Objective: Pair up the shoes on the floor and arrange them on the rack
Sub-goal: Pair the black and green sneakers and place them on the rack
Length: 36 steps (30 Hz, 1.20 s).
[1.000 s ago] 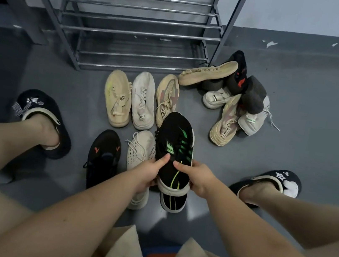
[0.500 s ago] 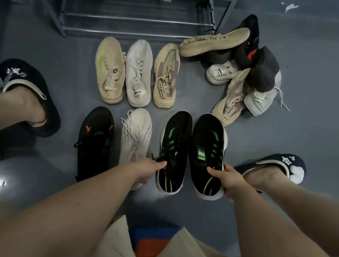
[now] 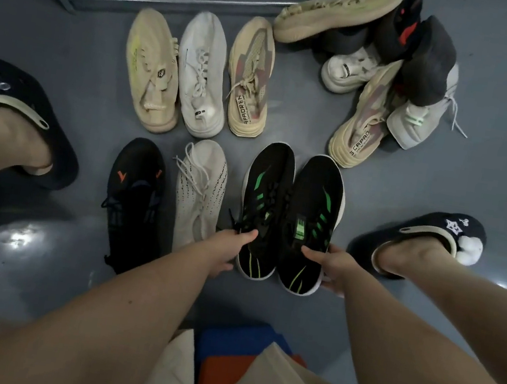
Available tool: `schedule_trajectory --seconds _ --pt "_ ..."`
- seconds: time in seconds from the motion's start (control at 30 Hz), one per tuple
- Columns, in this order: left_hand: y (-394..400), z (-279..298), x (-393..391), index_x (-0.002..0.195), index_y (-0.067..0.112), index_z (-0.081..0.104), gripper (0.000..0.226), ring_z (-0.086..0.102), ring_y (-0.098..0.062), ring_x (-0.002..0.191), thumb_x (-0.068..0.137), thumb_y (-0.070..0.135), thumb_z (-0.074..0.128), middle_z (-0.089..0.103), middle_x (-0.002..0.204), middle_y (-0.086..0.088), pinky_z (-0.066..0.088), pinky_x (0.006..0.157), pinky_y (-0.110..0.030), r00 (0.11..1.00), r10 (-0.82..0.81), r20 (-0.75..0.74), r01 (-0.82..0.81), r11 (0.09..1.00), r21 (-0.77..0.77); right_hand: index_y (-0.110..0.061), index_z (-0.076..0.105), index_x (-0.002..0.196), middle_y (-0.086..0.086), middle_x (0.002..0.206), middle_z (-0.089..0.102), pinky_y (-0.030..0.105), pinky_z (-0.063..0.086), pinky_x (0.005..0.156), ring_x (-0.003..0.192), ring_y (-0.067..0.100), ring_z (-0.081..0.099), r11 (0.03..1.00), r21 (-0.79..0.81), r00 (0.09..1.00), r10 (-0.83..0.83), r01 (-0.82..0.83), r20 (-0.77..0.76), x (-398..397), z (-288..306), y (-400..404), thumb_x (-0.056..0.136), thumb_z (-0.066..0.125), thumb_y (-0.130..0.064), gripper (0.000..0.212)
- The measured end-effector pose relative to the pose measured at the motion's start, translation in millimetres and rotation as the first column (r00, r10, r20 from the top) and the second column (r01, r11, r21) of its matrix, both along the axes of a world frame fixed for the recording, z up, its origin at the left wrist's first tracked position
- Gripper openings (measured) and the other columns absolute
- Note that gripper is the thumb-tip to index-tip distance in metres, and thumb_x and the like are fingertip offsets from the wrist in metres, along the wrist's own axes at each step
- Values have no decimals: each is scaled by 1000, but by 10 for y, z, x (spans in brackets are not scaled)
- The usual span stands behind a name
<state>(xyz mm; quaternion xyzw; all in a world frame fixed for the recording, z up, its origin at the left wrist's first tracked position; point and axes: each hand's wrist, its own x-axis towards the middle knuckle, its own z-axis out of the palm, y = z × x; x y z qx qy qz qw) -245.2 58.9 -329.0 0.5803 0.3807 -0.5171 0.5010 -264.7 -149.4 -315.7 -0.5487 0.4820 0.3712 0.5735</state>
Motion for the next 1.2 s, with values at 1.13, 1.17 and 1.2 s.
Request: schedule_trajectory --seconds 1.13,1.17,1.2 --pt "412 883 193 121 10 60 39 64 -22 100 89 32 61 69 113 -8 51 82 -35 885 420 203 -353 887 -297 -7 56 113 11 94 69 39 54 72 81 25 66 989 96 959 -136 115 251 186 912 476 82 71 -13 35" --pt "420 921 186 120 10 61 36 64 -23 102 89 30 61 69 110 -9 51 88 -37 872 445 205 -370 873 -318 -6 57 109 12 91 69 38 54 71 80 26 66 988 90 951 -146 125 273 204 971 489 82 72 -12 31" --pt "438 964 193 117 10 62 32 64 -23 100 90 29 61 70 107 -9 49 92 -39 858 469 210 -387 859 -336 -5 58 107 12 91 69 38 55 71 79 26 66 987 87 943 -156 137 294 225 1027 508 81 72 -12 30"
